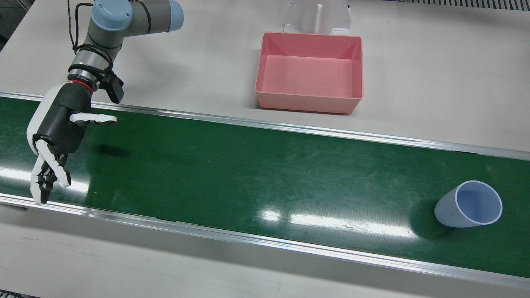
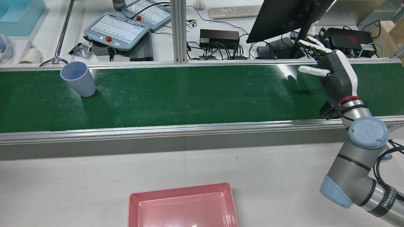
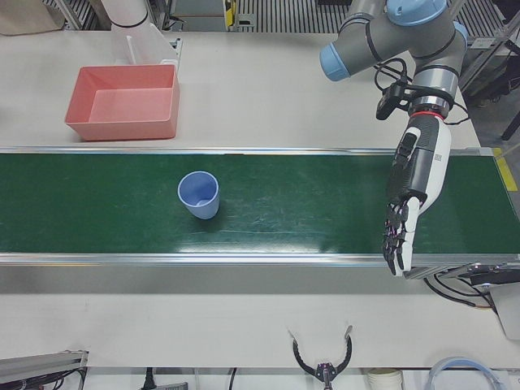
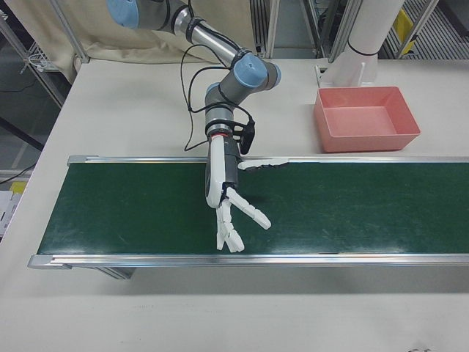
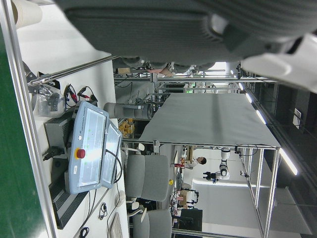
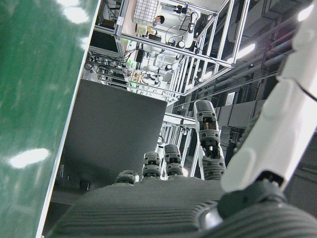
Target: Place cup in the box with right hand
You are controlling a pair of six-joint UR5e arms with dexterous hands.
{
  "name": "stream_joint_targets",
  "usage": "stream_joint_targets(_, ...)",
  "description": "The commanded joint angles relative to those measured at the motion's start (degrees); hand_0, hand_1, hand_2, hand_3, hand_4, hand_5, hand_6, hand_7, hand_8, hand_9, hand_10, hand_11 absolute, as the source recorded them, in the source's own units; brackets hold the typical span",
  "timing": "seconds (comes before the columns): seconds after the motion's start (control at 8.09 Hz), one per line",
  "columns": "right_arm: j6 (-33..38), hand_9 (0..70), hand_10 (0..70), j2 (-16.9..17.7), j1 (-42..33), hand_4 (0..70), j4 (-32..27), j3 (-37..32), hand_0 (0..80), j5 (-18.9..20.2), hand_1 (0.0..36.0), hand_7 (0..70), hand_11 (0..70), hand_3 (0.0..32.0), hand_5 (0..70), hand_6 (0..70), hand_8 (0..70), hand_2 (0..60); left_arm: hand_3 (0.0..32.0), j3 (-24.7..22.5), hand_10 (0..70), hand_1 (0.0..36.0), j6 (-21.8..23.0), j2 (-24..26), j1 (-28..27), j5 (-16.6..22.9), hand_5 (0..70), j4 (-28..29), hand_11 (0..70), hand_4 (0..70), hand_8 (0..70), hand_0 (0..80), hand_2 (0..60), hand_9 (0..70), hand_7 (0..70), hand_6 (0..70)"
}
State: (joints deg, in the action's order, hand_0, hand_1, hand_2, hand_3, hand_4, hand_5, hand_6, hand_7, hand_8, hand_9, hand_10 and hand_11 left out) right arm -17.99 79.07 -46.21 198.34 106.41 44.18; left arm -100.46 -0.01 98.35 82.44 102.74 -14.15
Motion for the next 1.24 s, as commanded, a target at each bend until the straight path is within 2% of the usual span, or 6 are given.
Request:
stream_joint_targets(0.0,-0.11,12.0,1.0,-0.06,-1.52,19.7,0.11,0.81,47.2,0.12,9.1,19.4,2.5,0.0,3.4,4.7,5.1,7.9,0.0,0.00,0.0,0.0,0.01,0.00,0.00,0.00,0.0,0.00,0.0,0.0,0.0,0.0,0.0,0.0,0.0,0.0)
stream_joint_targets(0.37,-0.20,12.3,0.5,-0.15,-0.38,19.5,0.20,0.91,46.3,0.12,10.9,20.4,1.7,0.0,3.2,4.8,5.2,13.6,0.0,0.00,0.0,0.0,0.01,0.00,0.00,0.00,0.0,0.00,0.0,0.0,0.0,0.0,0.0,0.0,0.0,0.0)
stream_joint_targets(0.49,-0.29,12.4,0.3,-0.32,0.67,26.5,0.12,-0.58,48.5,0.03,6.4,20.9,1.4,0.0,3.2,4.9,5.2,0.0,0.0,0.00,0.0,0.0,0.01,0.00,0.00,0.00,0.0,0.00,0.0,0.0,0.0,0.0,0.0,0.0,0.0,0.0)
stream_joint_targets(0.62,-0.20,12.5,0.3,-0.76,1.47,22.2,0.03,-2.24,46.7,0.03,9.9,21.2,1.5,0.0,3.1,5.0,5.3,10.8,0.0,0.00,0.0,0.0,0.01,0.00,0.00,0.00,0.0,0.00,0.0,0.0,0.0,0.0,0.0,0.0,0.0,0.0)
stream_joint_targets(0.87,-0.20,12.7,1.2,-0.68,1.48,25.1,0.03,-2.08,47.9,0.03,6.9,20.9,2.7,0.0,3.2,5.0,5.5,2.6,0.0,0.00,0.0,0.0,0.01,0.00,0.00,0.00,0.0,0.00,0.0,0.0,0.0,0.0,0.0,0.0,0.0,0.0)
stream_joint_targets(1.11,-0.20,12.5,0.8,-0.68,1.56,22.5,0.11,-1.56,47.0,0.12,8.9,20.5,2.1,0.0,3.2,4.9,5.3,7.9,0.0,0.00,0.0,0.0,0.01,0.00,0.00,0.00,0.0,0.00,0.0,0.0,0.0,0.0,0.0,0.0,0.0,0.0)
